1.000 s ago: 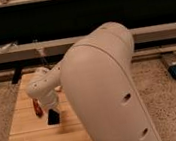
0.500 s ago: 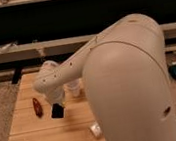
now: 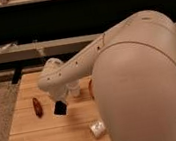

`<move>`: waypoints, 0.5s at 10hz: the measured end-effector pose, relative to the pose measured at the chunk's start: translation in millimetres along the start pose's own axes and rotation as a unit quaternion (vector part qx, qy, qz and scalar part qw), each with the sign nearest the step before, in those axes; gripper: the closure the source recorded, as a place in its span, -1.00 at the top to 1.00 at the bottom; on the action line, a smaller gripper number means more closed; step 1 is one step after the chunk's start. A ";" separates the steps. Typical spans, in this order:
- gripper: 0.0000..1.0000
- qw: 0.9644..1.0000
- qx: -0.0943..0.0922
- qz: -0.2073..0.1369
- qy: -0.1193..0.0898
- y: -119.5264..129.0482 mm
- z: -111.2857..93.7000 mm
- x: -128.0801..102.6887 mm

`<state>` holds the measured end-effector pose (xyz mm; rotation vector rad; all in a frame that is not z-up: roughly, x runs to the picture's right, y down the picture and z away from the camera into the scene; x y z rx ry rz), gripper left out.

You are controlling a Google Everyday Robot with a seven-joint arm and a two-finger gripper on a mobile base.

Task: Place the eraser on the white sponge

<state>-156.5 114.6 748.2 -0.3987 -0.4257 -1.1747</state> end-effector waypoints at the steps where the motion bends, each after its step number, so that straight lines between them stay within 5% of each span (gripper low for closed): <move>1: -0.70 1.000 -0.004 0.007 0.004 -2.1 -1.3 4.8; 5: -0.70 0.999 -0.015 0.028 0.013 -14.8 -6.9 26.1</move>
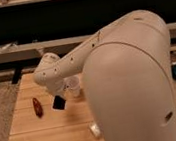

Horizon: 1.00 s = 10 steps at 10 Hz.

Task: Place the eraser on the white sponge

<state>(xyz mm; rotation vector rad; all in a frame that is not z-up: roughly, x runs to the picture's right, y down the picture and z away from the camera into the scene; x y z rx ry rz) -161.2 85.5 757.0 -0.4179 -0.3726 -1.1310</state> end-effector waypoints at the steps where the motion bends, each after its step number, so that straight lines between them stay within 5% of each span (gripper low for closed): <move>1: -0.70 1.000 0.000 0.003 -0.002 -3.5 -1.2 2.7; 10: -0.70 1.000 0.014 0.010 -0.017 -34.7 17.3 73.9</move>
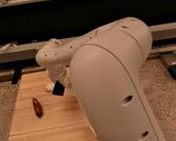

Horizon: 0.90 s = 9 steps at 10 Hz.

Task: Place the eraser on the white sponge

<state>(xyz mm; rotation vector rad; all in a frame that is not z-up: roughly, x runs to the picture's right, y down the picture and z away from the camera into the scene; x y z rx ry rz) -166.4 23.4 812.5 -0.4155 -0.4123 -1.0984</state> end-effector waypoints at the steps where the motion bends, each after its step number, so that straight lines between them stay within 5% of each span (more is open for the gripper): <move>1: -0.70 1.000 0.005 -0.016 -0.005 -16.0 6.1 0.8; 4: -0.70 0.998 0.016 -0.055 -0.016 -44.6 24.4 5.4; 9: -0.70 0.998 0.019 -0.055 -0.018 -45.6 61.8 25.5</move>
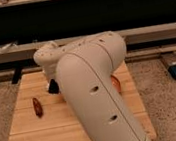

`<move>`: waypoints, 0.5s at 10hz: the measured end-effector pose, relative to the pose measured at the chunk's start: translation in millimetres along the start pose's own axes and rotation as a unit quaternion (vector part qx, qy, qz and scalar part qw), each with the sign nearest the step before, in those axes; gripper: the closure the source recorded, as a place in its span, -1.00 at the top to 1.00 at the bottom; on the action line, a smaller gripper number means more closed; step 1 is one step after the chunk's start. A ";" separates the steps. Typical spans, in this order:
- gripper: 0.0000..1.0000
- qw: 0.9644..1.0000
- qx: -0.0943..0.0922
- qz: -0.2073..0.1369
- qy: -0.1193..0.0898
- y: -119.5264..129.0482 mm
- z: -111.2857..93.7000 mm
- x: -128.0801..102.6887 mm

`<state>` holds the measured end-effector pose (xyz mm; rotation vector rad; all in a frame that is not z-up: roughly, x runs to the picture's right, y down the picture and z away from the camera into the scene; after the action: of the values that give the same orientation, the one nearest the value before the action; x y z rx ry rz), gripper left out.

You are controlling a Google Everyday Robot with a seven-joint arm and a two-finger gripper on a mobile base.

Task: Place the eraser on the white sponge

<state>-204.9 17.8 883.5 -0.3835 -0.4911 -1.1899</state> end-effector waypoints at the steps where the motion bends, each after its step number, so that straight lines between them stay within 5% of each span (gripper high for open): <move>1: -0.70 1.000 -0.001 0.000 0.000 -0.7 8.1 2.7; 5: -0.70 1.000 0.008 -0.005 0.010 -17.7 22.2 9.1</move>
<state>-222.5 16.6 907.5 -0.3557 -0.4861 -1.1984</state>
